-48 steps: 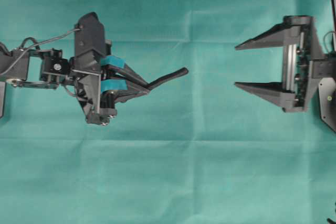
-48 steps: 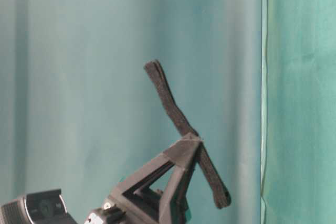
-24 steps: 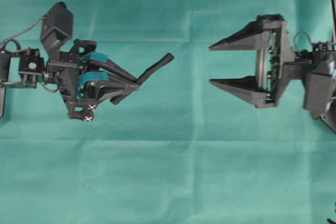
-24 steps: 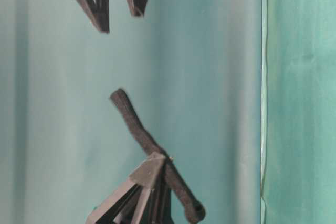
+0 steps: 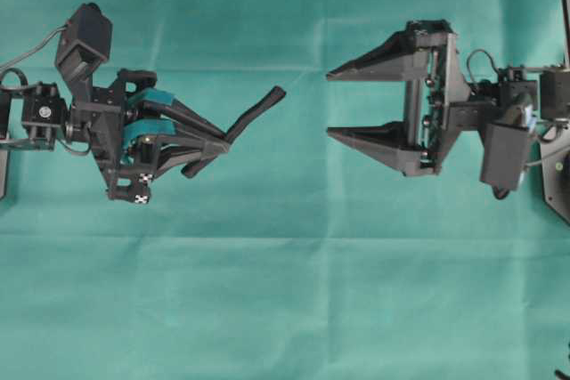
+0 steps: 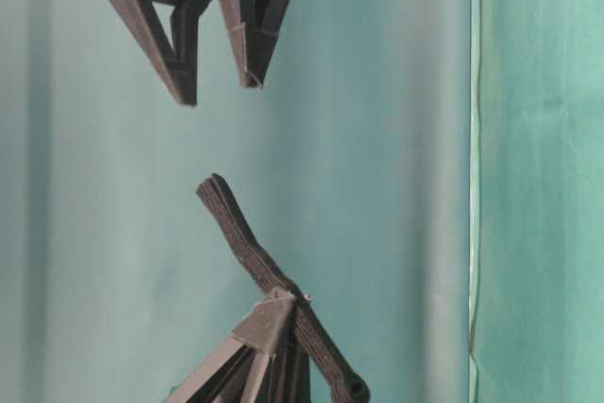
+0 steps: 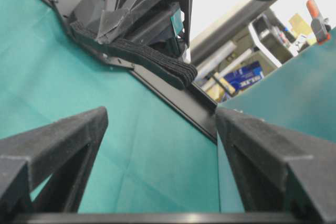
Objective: Peel off the Velcro with your right arm.
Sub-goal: 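Move the open right gripper toward the strap's free upper end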
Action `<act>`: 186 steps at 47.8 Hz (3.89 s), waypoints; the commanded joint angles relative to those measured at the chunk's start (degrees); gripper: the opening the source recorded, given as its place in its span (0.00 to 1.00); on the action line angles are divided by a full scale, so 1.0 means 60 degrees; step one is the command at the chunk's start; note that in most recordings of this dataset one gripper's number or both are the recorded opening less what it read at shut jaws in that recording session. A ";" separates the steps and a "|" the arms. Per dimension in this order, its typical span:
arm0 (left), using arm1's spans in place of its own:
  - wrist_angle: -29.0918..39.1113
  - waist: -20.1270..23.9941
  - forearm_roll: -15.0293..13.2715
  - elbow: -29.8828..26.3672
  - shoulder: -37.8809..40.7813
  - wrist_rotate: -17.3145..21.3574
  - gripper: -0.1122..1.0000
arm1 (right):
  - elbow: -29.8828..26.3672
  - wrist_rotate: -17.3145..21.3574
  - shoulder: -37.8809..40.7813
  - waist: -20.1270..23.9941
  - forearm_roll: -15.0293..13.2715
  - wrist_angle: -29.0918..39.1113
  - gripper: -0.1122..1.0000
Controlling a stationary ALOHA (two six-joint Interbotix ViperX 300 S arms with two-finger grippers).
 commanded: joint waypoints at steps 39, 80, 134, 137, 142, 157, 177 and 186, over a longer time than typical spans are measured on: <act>-0.0103 0.0132 -0.0029 -0.0029 -0.0059 0.0015 0.19 | -0.1084 -0.0044 0.1318 0.0044 -0.0059 -0.0571 0.76; -0.0103 0.0176 -0.0015 -0.0029 -0.0073 0.0015 0.19 | -0.1216 -0.0044 0.1597 0.0044 -0.0073 -0.0762 0.76; -0.0190 0.0381 -0.0015 0.0264 -0.0527 0.0015 0.19 | -0.1113 -0.0029 0.1860 0.0146 -0.0073 -0.1069 0.76; -0.0278 0.0366 -0.0029 0.0308 -0.0557 0.0015 0.19 | -0.1113 -0.0029 0.1860 0.0146 -0.0073 -0.1113 0.76; -0.0381 0.0366 -0.0015 0.0337 -0.0542 0.0000 0.19 | -0.1113 -0.0029 0.1860 0.0146 -0.0073 -0.1143 0.76; -0.0381 0.0352 -0.0029 0.0352 -0.0469 0.0000 0.19 | -0.1128 -0.0029 0.1890 0.0146 -0.0073 -0.1143 0.76; -0.0381 0.0293 -0.0015 0.0308 -0.0308 0.0000 0.19 | -0.1406 -0.0029 0.2168 0.0146 -0.0073 -0.1157 0.76; -0.0381 0.0278 -0.0029 0.0308 -0.0308 0.0000 0.19 | -0.1494 -0.0029 0.2183 0.0146 -0.0073 -0.1143 0.76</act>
